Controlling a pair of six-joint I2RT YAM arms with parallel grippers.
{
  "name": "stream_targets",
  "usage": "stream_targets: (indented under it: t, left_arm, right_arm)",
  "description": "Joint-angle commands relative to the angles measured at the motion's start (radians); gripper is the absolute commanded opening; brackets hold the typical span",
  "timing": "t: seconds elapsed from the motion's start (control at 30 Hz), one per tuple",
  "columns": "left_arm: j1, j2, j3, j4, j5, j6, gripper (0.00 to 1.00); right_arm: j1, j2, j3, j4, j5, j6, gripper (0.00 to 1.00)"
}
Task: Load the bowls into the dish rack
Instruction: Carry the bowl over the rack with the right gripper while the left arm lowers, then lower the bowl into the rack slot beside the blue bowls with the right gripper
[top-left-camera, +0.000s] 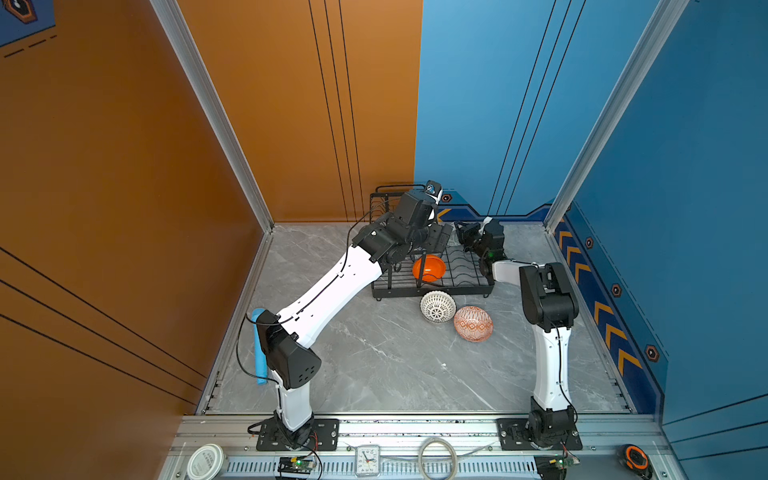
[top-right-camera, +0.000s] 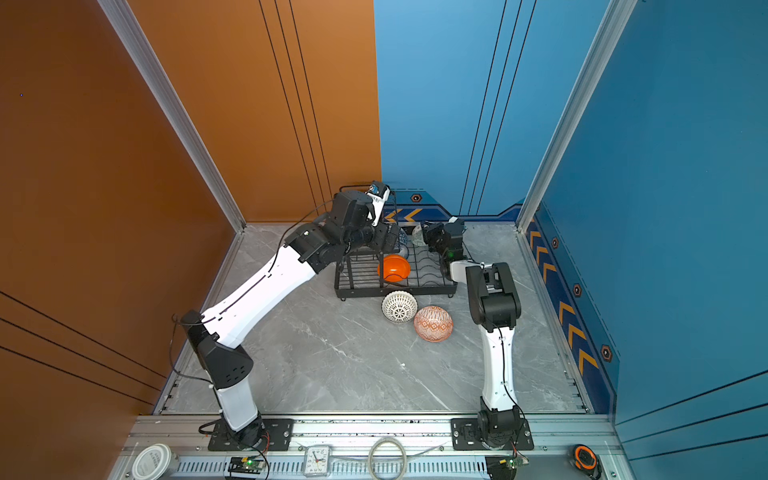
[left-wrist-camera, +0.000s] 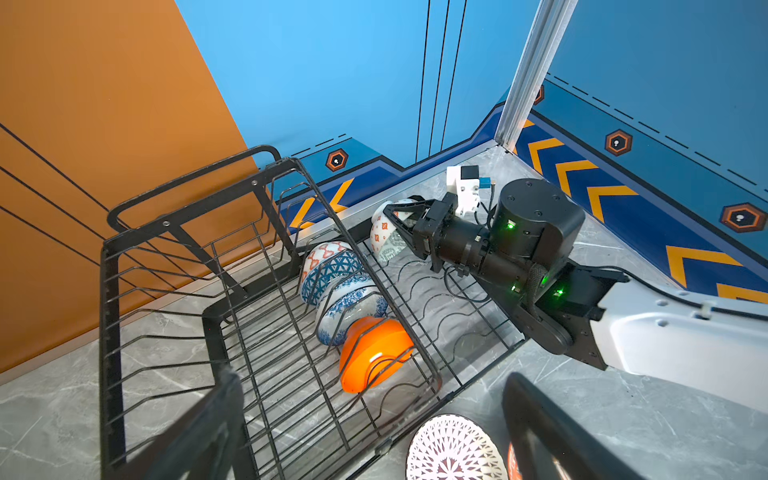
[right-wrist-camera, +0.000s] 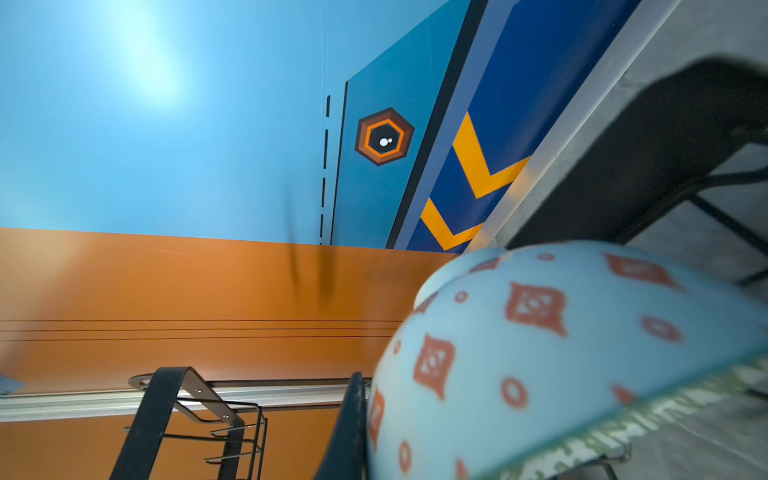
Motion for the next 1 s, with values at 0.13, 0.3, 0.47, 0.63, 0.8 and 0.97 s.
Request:
stream_targets:
  t: [0.13,0.3,0.47,0.63,0.8,0.97]
  left_arm:
    - [0.011,0.013,0.029,-0.034,0.016,0.002,0.98]
    - [0.011,0.009,0.025,-0.038,0.011,0.001,0.98]
    - [0.012,0.014,0.024,-0.039,0.013,0.000,0.98]
    - [0.013,0.016,0.025,-0.039,0.012,0.001,0.98]
    - [0.014,0.024,0.031,-0.039,0.020,-0.001,0.98]
    - [0.011,0.024,0.027,-0.039,0.025,-0.005,0.98]
  right_arm:
    - [0.006,0.035,0.049,0.072,0.023,0.008,0.00]
    - [0.008,0.049,0.053,0.078,0.028,0.011,0.00]
    - [0.008,0.056,0.054,0.082,0.024,0.012,0.00]
    - [0.009,0.046,0.028,0.091,0.028,0.021,0.00]
    - [0.014,0.030,0.006,0.087,0.031,0.024,0.00]
    - [0.031,0.008,-0.021,0.056,0.066,0.039,0.00]
